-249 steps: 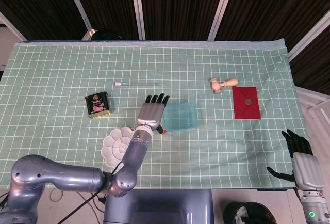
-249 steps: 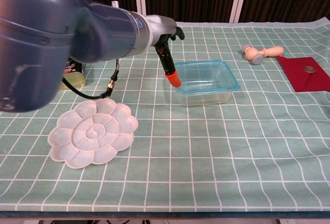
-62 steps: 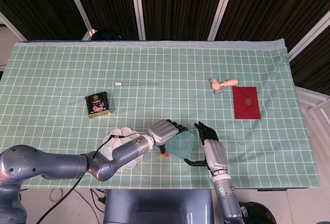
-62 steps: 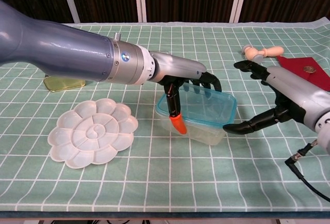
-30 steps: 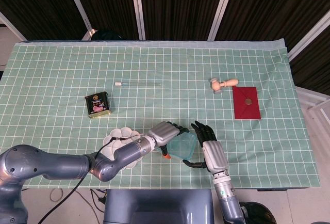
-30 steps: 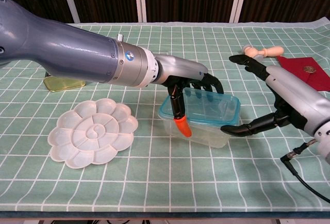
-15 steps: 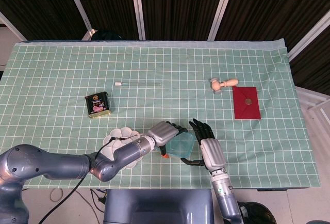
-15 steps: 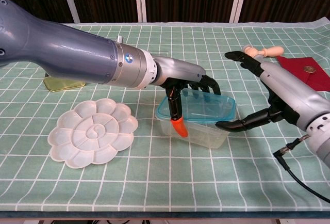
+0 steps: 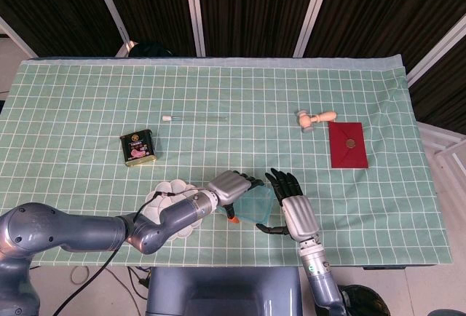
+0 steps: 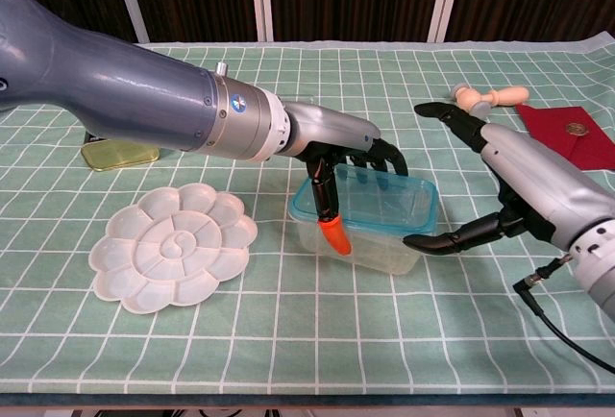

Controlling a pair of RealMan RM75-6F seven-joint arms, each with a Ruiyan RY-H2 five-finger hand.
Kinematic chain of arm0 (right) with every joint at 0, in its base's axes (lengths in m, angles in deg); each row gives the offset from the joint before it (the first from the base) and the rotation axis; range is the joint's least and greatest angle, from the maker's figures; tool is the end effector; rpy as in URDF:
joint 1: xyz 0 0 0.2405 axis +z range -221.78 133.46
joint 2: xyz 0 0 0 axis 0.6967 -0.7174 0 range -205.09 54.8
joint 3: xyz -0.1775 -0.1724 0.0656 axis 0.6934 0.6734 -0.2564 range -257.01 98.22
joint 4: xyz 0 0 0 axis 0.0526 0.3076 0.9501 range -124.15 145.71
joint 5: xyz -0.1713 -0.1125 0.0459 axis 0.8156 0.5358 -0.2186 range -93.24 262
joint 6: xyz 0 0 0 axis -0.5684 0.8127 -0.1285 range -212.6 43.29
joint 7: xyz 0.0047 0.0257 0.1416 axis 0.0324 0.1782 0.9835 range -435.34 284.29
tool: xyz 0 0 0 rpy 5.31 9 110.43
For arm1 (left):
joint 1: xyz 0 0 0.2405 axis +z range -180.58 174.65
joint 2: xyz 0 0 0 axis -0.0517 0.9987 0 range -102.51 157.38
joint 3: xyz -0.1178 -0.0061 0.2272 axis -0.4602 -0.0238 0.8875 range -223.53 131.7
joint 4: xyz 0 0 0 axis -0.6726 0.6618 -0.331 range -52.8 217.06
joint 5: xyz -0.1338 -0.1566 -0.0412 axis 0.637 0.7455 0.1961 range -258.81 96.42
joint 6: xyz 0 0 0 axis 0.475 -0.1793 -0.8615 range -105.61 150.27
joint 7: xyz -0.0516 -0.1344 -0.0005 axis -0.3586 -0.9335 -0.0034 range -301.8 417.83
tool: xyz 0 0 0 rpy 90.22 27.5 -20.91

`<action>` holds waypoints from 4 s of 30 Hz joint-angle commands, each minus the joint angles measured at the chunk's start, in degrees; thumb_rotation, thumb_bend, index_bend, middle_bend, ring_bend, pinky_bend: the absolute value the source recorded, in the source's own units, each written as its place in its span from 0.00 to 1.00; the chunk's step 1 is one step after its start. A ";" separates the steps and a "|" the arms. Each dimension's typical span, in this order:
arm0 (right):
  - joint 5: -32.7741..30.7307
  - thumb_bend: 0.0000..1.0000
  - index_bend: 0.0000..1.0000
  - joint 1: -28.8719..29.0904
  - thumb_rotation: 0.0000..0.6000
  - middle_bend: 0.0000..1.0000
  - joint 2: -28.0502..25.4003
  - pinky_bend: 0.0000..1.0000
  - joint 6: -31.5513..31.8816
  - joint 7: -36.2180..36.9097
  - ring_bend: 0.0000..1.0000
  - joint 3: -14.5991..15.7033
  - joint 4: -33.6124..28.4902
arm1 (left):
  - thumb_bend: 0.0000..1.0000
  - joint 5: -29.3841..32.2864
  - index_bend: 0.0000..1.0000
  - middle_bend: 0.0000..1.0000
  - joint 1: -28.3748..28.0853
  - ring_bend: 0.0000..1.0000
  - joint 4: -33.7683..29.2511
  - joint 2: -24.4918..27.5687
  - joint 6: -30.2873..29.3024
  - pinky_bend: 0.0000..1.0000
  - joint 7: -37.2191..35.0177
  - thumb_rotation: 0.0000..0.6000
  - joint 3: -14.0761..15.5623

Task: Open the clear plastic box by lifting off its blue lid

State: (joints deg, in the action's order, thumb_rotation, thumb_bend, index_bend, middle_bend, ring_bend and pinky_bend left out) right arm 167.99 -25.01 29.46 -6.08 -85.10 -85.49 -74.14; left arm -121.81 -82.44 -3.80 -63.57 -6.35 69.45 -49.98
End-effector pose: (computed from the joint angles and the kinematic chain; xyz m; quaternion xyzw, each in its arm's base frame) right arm -0.1612 -0.2302 -0.0462 0.5822 -0.4659 0.5249 0.4104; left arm 0.0076 0.3333 -0.0931 -0.8712 -0.3965 -0.2403 0.1615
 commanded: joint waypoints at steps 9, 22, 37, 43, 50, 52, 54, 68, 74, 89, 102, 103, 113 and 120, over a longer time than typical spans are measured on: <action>0.75 0.28 0.00 0.45 1.00 0.00 0.96 0.00 -0.15 0.73 0.00 -0.17 1.92 | 0.04 -0.04 0.15 0.18 -0.45 0.19 0.03 0.22 0.46 0.34 -0.44 1.00 0.28; 0.16 0.28 0.00 0.75 1.00 0.00 1.50 0.00 -0.26 0.52 0.00 -1.28 2.40 | 0.00 -0.20 0.07 0.10 -0.98 0.12 0.00 0.71 -0.16 0.27 -0.04 1.00 0.95; -0.37 0.28 0.00 1.29 1.00 0.00 2.09 0.00 -0.48 -0.08 0.00 -2.36 1.32 | 0.00 1.02 0.04 0.08 -2.25 0.09 -0.27 0.77 -0.22 0.25 1.11 1.00 2.24; -0.47 0.28 0.00 1.64 1.00 0.00 2.50 0.00 -0.66 -0.27 0.00 -2.70 1.33 | 0.00 0.84 0.04 0.08 -2.40 0.09 -0.28 0.62 -0.59 0.25 1.14 1.00 2.16; -0.84 0.28 0.00 2.10 1.00 0.00 2.72 0.00 -0.78 -0.71 0.00 -3.53 1.07 | 0.00 0.34 0.04 0.08 -2.75 0.09 -0.42 0.63 -0.52 0.25 1.60 1.00 2.42; -0.86 0.28 0.00 2.25 1.00 0.00 2.74 0.00 -0.81 -0.87 0.00 -3.73 0.96 | 0.00 0.29 0.04 0.08 -2.85 0.09 -0.35 0.59 -0.52 0.25 1.74 1.00 2.52; -0.93 0.28 0.00 2.44 1.00 0.00 2.76 0.00 -0.92 -1.14 0.00 -3.94 0.86 | 0.00 0.33 0.04 0.08 -3.02 0.10 -0.29 0.51 -0.54 0.25 1.95 1.00 2.66; -2.02 0.28 0.00 2.78 1.00 0.00 2.18 0.00 -2.04 -2.69 0.00 -3.76 0.57 | 0.00 0.95 0.04 0.08 -3.69 0.10 -0.30 0.14 -1.22 0.25 2.78 1.00 3.24; -2.69 0.28 0.00 3.00 1.00 0.00 2.19 0.00 -2.59 -3.45 0.00 -3.84 0.34 | 0.00 0.66 0.04 0.08 -3.62 0.10 -0.52 0.17 -1.44 0.26 2.68 1.00 3.06; -3.23 0.40 0.46 3.25 1.00 0.01 2.10 0.00 -2.78 -4.28 0.00 -3.84 0.21 | 0.00 -0.46 0.04 0.08 -3.27 0.10 -0.68 0.34 -2.02 0.26 2.48 1.00 2.61; -3.69 0.58 0.62 2.46 1.00 0.06 1.44 0.00 -2.31 -3.06 0.00 -3.32 -0.21 | 0.00 -0.84 0.00 0.00 -2.34 0.00 -1.09 0.96 -5.01 0.10 3.90 1.00 2.97; -3.83 0.58 0.63 2.39 1.00 0.07 1.38 0.00 -2.28 -3.06 0.00 -3.35 -0.26 | 0.00 -0.79 0.00 0.00 -2.29 0.00 -1.21 1.07 -5.17 0.10 4.03 1.00 3.01; -4.74 0.59 0.65 1.97 1.00 0.07 1.19 0.00 -2.07 -3.12 0.00 -3.55 -0.93 | 0.00 -0.26 0.00 0.00 -1.66 0.00 -2.06 2.01 -6.33 0.09 4.85 1.00 3.01; -4.80 0.60 0.66 1.94 1.00 0.08 1.27 0.00 -1.77 -2.96 0.00 -3.80 -1.09 | 0.00 -0.35 0.00 0.00 -1.22 0.00 -2.36 2.38 -6.87 0.09 5.17 1.00 2.70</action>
State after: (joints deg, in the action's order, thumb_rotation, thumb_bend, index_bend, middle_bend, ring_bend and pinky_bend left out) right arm 163.21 -23.07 30.72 -7.88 -88.08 -89.24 -75.22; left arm -122.16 -83.70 -6.13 -61.24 -13.17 74.60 -47.23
